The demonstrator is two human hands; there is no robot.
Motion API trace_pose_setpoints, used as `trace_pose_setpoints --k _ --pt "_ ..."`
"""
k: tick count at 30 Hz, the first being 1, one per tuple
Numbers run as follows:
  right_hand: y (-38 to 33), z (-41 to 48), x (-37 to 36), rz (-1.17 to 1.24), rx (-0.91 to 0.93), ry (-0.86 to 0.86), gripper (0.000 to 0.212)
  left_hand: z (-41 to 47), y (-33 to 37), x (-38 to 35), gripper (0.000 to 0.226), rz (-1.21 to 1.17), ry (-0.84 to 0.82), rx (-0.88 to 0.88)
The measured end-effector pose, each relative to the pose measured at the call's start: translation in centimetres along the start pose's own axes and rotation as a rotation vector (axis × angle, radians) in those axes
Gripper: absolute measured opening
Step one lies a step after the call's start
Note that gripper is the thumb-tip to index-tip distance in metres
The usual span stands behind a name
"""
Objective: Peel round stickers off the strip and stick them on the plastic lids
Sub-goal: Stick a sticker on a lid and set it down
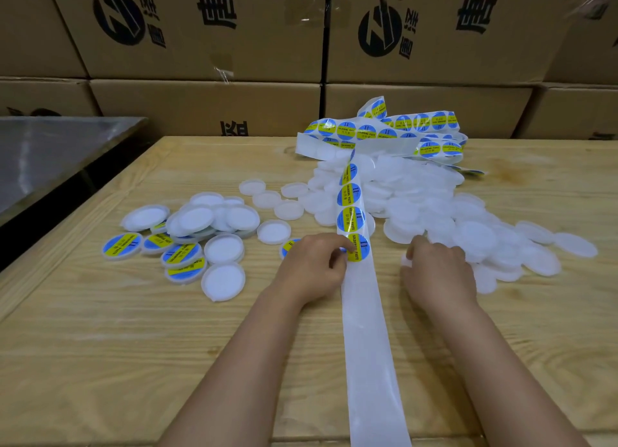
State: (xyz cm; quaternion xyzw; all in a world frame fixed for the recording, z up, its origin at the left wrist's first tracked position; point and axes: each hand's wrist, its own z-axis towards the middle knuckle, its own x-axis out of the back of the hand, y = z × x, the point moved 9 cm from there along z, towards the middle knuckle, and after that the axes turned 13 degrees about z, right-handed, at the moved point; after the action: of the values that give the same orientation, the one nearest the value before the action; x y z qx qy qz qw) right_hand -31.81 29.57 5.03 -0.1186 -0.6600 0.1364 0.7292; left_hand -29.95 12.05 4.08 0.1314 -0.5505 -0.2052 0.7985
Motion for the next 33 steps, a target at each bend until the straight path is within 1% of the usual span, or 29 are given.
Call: trace_pose_setpoints --k 3,5,7,9,11,12,14,16,18,20,22,23,24,26,27,29,31,33 --pt "0.2 0.2 0.2 0.080 0.004 0.027 0.030 0.1 -0.1 -0.1 0.027 -0.025 0.002 0.012" --pt "0.2 0.3 0.6 0.143 0.014 0.061 0.040 0.1 -0.1 -0.4 0.024 -0.050 -0.008 0.032" --pt "0.1 0.5 1.1 0.185 0.035 0.123 0.051 0.0 0.0 -0.6 0.029 -0.088 -0.032 0.061" --pt "-0.2 0.5 1.6 0.274 0.070 0.202 0.060 -0.1 0.5 -0.9 0.051 -0.150 -0.069 0.050" --pt "-0.3 0.5 2.0 0.460 0.090 0.254 0.066 -0.2 1.5 -1.2 0.080 -0.143 -0.117 -0.010" --pt "-0.5 0.5 2.0 0.556 0.097 0.257 0.069 -0.3 2.0 -1.3 0.090 -0.116 -0.130 -0.036" --pt "-1.3 0.3 1.4 0.695 0.123 0.221 0.073 -0.3 2.7 -1.2 0.097 -0.077 -0.114 -0.052" --pt "-2.5 0.1 0.3 0.791 0.158 0.136 0.068 -0.2 3.0 -1.0 0.089 -0.047 -0.069 -0.044" --pt "-3.3 0.0 -0.7 0.859 0.191 0.053 0.063 -0.2 2.9 -0.7 0.074 -0.020 -0.033 -0.028" --pt "-3.6 0.0 -1.2 0.893 0.207 0.009 0.064 -0.1 2.3 -0.5 0.064 -0.061 -0.022 0.003" --pt "-3.6 0.2 -1.3 0.922 0.211 0.018 0.061 -0.1 1.8 -0.7 0.058 -0.118 -0.025 0.035" --pt "-3.4 0.4 -1.2 0.960 0.195 0.042 0.055 -0.1 1.5 -0.7 0.054 -0.153 -0.021 0.056" --pt "-2.9 0.5 -1.1 1.020 0.154 0.073 0.048 -0.1 1.1 -0.8 0.052 -0.194 -0.014 0.082" --pt "-1.5 0.9 -1.0 1.114 0.042 0.129 0.039 0.0 0.1 -0.9 0.053 -0.283 -0.010 0.143" --pt "-1.0 1.1 -1.3 1.110 0.000 0.125 0.037 0.0 -0.2 -1.1 0.055 -0.330 -0.017 0.165" --pt "-0.8 1.4 -2.3 1.022 -0.021 0.046 0.033 0.1 -0.5 -1.3 0.058 -0.407 -0.037 0.182" --pt "-1.2 1.4 -2.9 0.878 0.028 -0.009 0.030 0.1 -0.6 -1.4 0.060 -0.454 -0.053 0.189" --pt "-1.5 1.4 -2.9 0.819 0.061 -0.006 0.030 0.1 -0.8 -1.1 0.059 -0.444 -0.041 0.186"
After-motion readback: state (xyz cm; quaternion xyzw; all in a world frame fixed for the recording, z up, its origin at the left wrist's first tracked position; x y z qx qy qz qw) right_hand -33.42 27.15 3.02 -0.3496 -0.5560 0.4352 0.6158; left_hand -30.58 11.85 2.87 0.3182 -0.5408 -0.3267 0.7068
